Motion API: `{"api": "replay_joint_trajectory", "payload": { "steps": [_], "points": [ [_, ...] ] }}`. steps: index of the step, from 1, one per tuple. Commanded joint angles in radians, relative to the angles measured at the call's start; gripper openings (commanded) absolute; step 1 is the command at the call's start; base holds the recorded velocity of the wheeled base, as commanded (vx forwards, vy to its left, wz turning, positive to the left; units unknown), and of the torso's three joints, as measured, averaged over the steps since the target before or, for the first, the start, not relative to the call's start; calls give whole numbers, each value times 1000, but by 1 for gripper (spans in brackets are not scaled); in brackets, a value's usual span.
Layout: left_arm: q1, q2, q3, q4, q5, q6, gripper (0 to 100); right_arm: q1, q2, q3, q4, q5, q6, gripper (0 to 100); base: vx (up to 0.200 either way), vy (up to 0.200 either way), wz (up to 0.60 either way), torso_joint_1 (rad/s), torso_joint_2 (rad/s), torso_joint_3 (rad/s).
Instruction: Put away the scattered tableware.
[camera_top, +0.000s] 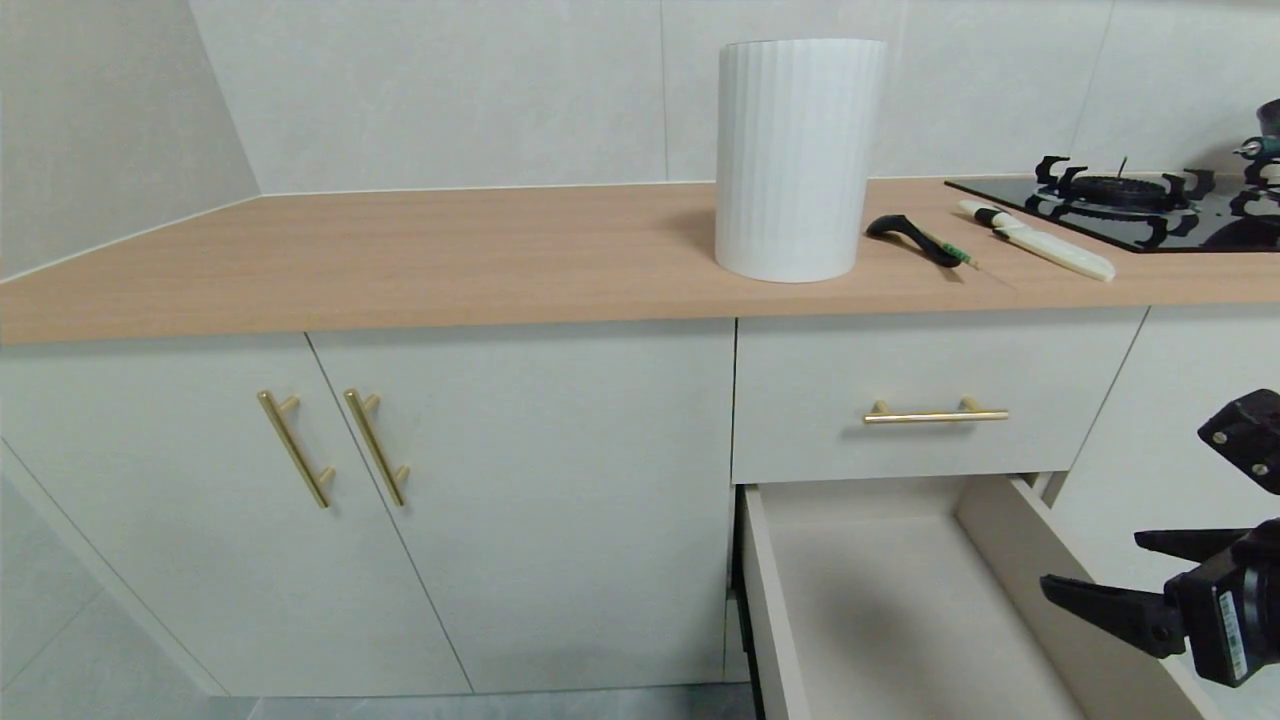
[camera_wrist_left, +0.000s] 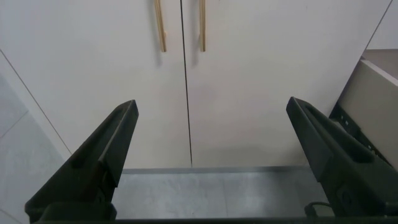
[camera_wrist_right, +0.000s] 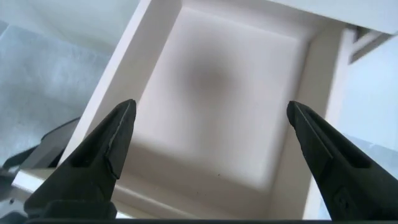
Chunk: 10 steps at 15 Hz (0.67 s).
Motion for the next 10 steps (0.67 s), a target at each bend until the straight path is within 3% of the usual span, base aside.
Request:
{"api": "replay_joint_trajectory", "payload": {
  "steps": [1, 6, 10],
  "points": [
    [0, 1, 0, 0, 0, 0, 100, -10, -3, -2, -1, 0, -1, 100, 0, 0, 0, 0, 0, 0],
    [0, 1, 0, 0, 0, 0, 100, -10, -11, -4, -1, 0, -1, 100, 0, 0, 0, 66, -225, -206],
    [0, 1, 0, 0, 0, 0, 100, -10, -4, -2, -1, 0, -1, 100, 0, 0, 0, 171, -531, -292]
  ]
}}
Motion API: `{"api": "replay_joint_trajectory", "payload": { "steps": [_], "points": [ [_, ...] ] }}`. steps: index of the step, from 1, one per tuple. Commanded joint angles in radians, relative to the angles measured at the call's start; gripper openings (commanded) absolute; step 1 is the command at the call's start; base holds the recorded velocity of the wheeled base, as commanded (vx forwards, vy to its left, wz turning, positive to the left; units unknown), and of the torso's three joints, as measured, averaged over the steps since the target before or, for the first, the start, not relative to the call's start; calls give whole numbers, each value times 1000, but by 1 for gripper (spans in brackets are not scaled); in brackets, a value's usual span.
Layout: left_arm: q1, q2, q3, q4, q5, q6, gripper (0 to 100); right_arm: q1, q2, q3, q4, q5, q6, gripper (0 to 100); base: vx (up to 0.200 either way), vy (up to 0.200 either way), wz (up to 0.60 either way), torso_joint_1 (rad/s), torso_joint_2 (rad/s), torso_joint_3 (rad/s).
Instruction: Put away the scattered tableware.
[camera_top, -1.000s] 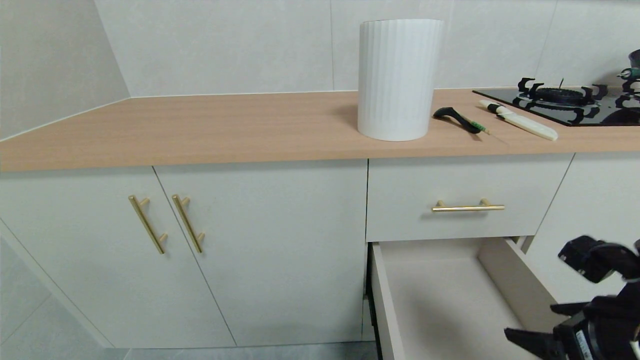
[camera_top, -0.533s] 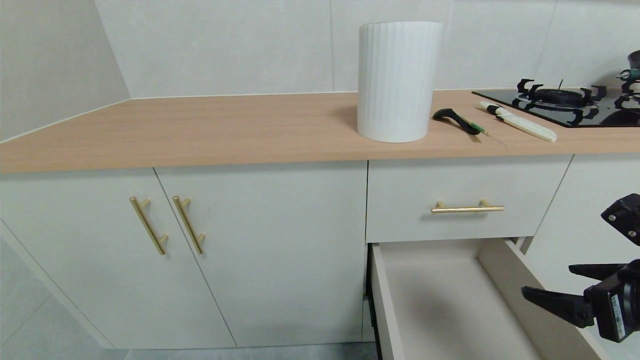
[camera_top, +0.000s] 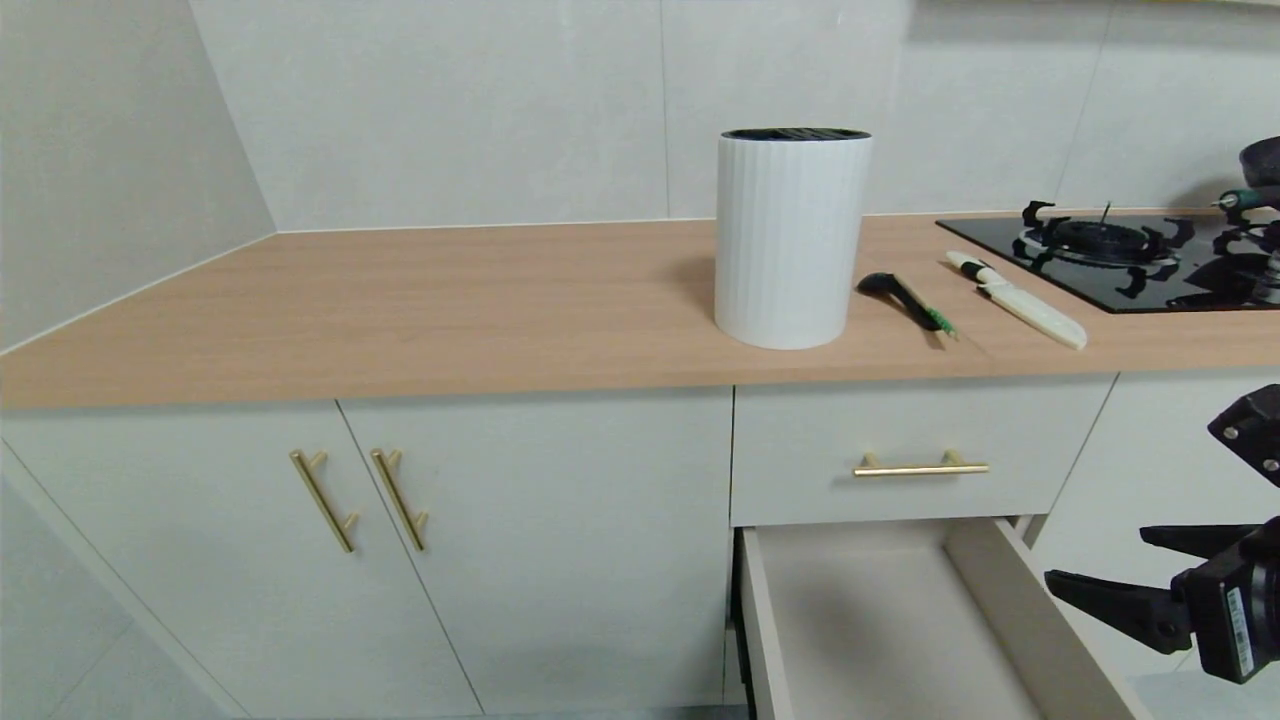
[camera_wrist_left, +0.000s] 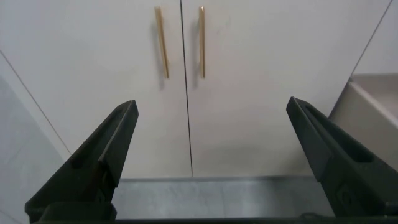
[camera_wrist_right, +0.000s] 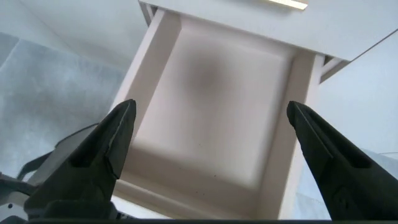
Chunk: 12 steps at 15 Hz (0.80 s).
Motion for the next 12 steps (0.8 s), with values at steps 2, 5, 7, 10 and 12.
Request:
{"api": "replay_joint_trajectory", "payload": {
  "steps": [2, 5, 7, 10, 12],
  "points": [
    [0, 1, 0, -1, 0, 0, 100, 1, 7, 0, -1, 0, 0, 100, 0, 0, 0, 183, -471, -283],
    [0, 1, 0, -1, 0, 0, 100, 1, 10, 0, -1, 0, 0, 100, 0, 0, 0, 190, -486, -289],
    [0, 1, 0, -1, 0, 0, 100, 1, 14, 2, -1, 0, 0, 100, 0, 0, 0, 202, -481, -276],
    [0, 1, 0, -1, 0, 0, 100, 1, 17, 2, -1, 0, 0, 100, 0, 0, 0, 121, -297, -172],
    [0, 1, 0, -1, 0, 0, 100, 1, 54, -28, -36, -2, 15, 100, 0, 0, 0, 32, -71, -39]
  ]
}}
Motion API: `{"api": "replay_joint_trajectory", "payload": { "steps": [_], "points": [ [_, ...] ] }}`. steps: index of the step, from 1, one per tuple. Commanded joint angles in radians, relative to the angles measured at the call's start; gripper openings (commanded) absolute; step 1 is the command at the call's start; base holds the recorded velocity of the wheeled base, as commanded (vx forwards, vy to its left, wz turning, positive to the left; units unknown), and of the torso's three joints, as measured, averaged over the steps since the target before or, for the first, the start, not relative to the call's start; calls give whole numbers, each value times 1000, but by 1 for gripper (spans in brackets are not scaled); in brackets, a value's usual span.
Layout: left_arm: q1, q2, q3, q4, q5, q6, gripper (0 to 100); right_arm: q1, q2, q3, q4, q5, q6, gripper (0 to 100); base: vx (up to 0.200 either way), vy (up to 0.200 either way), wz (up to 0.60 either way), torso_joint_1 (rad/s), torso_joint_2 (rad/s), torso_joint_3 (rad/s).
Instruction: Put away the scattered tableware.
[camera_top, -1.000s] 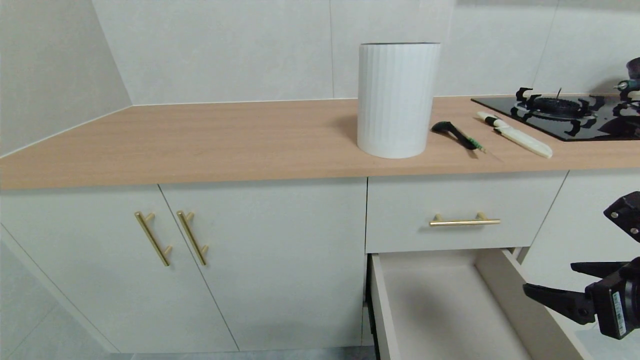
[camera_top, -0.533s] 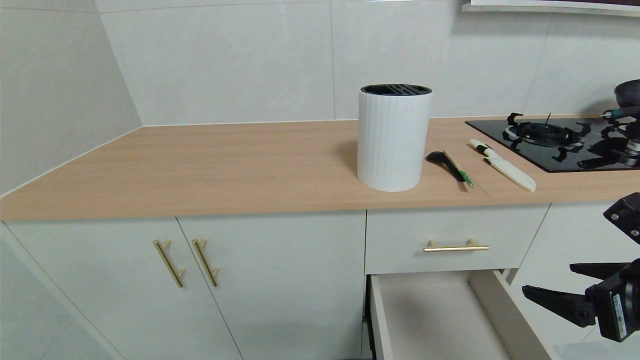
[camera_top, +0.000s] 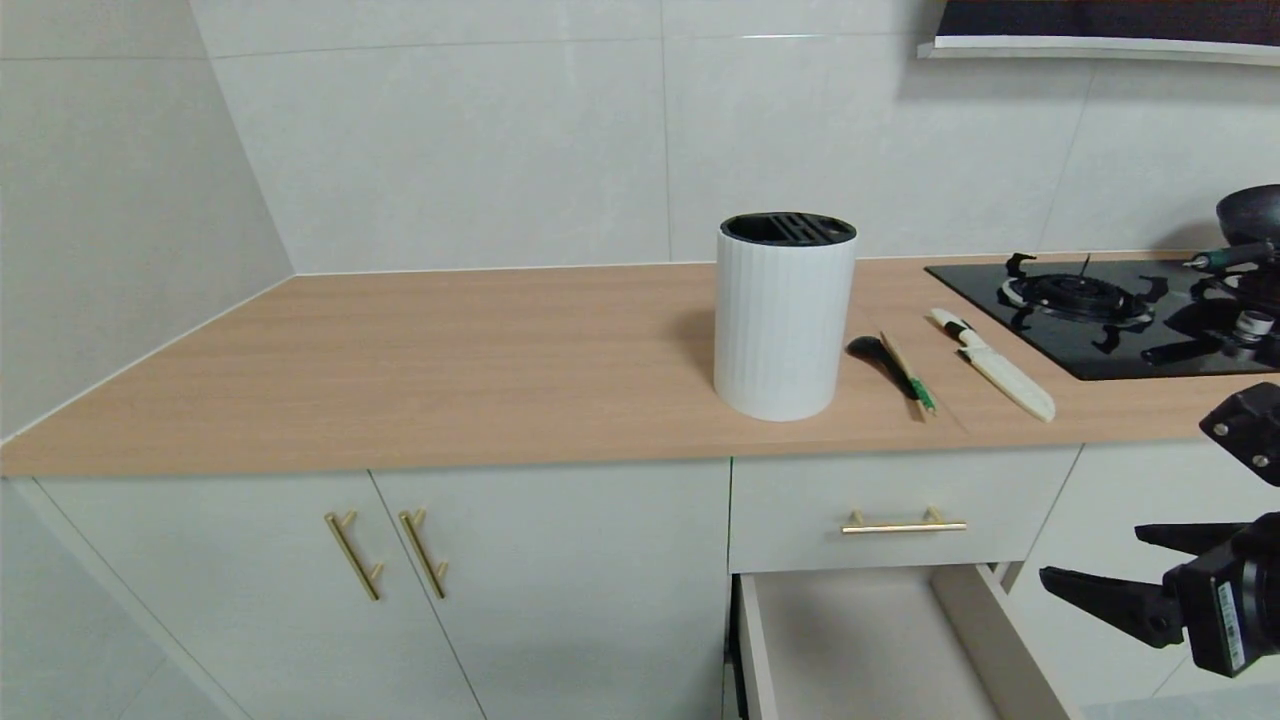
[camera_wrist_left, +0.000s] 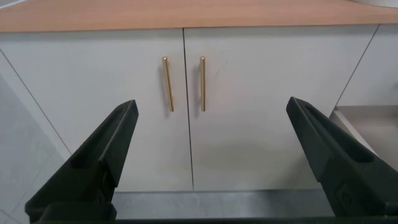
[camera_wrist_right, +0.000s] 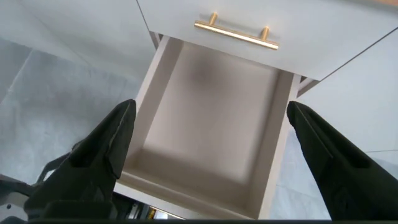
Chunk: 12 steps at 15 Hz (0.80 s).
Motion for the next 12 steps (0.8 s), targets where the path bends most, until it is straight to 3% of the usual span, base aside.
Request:
{"api": "replay_joint_trajectory", "payload": {
  "steps": [1, 3, 5, 7, 9, 12],
  "points": [
    [0, 1, 0, -1, 0, 0, 100, -1, 92, -73, -74, -4, 47, 100, 0, 0, 0, 0, 0, 0],
    [0, 1, 0, -1, 0, 0, 100, -50, 248, -281, 8, -13, 83, 100, 0, 0, 0, 0, 0, 0],
    [0, 1, 0, -1, 0, 0, 100, -83, 437, -587, 248, -19, 135, 100, 0, 0, 0, 0, 0, 0],
    [0, 1, 0, -1, 0, 0, 100, -86, 567, -742, 304, -67, 187, 100, 0, 0, 0, 0, 0, 0],
    [0, 1, 0, -1, 0, 0, 100, -86, 706, -845, 307, -157, 209, 100, 0, 0, 0, 0, 0, 0],
    [0, 1, 0, -1, 0, 0, 100, -86, 791, -890, 305, -174, 262, 100, 0, 0, 0, 0, 0, 0]
  ]
}}
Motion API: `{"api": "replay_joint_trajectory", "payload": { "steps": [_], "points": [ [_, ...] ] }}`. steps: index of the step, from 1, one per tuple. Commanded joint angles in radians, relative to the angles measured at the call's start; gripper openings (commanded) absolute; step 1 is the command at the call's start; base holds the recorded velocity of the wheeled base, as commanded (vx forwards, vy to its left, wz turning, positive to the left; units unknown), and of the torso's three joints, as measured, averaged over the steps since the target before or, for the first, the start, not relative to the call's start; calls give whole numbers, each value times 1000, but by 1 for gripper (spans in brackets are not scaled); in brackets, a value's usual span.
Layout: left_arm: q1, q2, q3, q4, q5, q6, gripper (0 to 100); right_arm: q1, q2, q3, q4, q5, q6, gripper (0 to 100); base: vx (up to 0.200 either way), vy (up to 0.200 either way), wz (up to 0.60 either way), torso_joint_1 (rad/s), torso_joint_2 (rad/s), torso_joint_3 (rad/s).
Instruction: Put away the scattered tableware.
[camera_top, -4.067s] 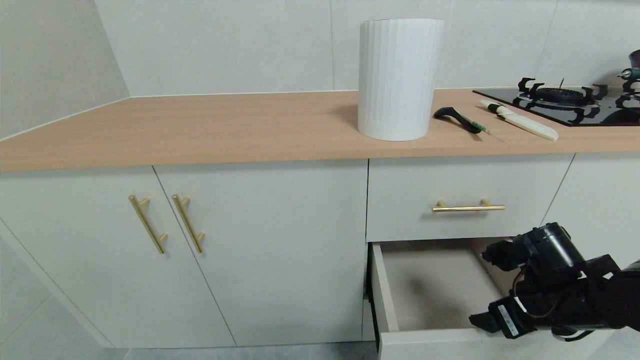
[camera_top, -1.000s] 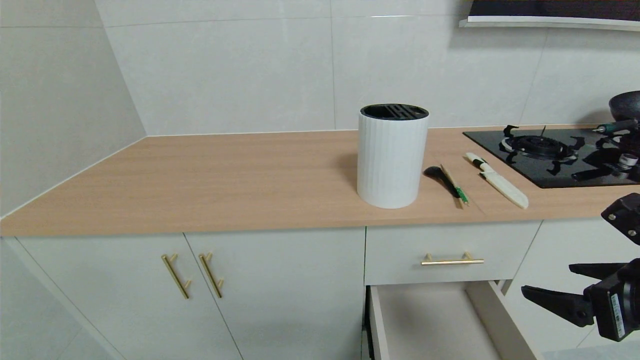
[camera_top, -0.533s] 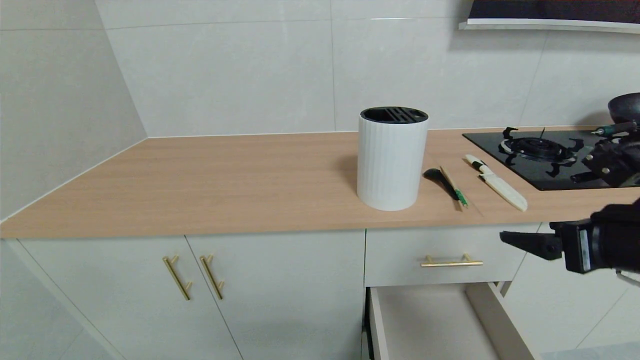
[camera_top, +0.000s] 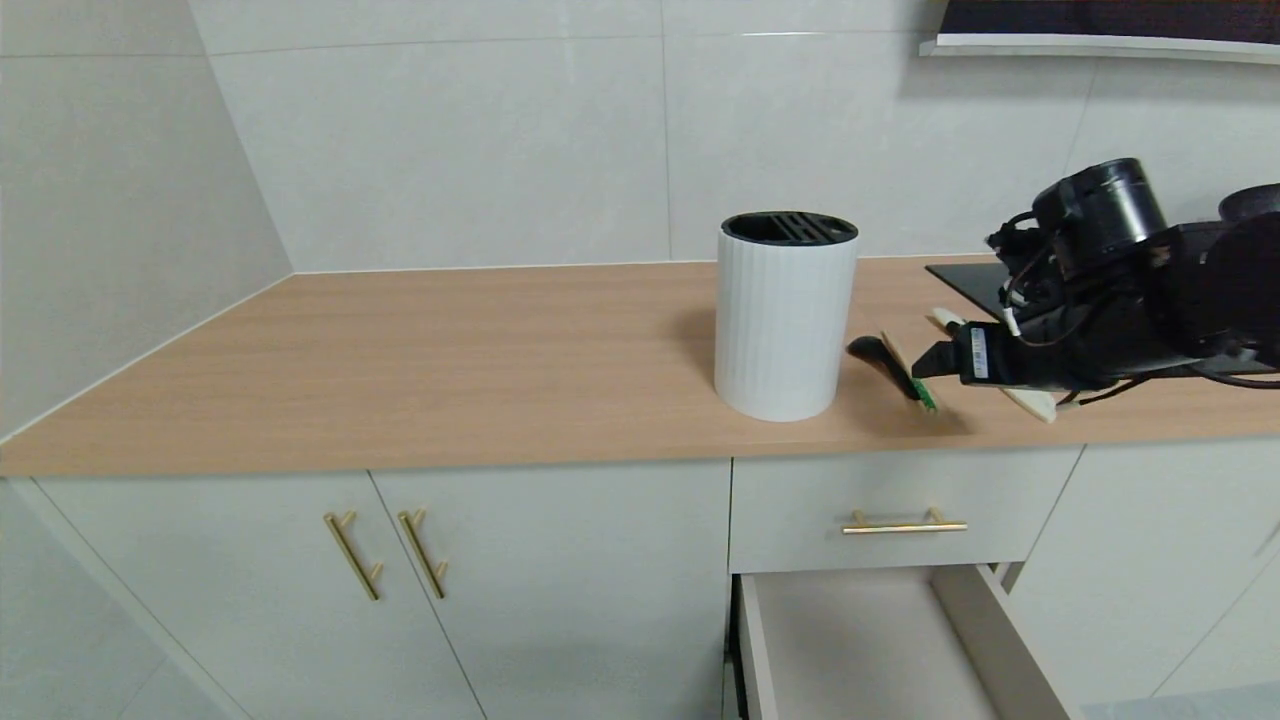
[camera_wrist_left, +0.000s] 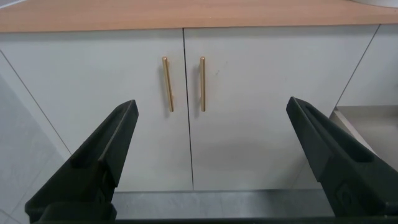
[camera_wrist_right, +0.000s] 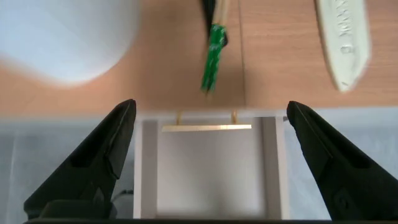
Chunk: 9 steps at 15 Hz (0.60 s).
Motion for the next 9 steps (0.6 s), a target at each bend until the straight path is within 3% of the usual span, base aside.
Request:
{"api": "replay_joint_trajectory", "payload": {
  "steps": [1, 9],
  "points": [
    [0, 1, 0, -1, 1, 0, 100, -2, 143, -53, 0, -14, 39, 100, 0, 0, 0, 0, 0, 0],
    [0, 1, 0, -1, 1, 0, 100, -27, 192, -73, -73, -26, 42, 100, 0, 0, 0, 0, 0, 0]
  ]
}}
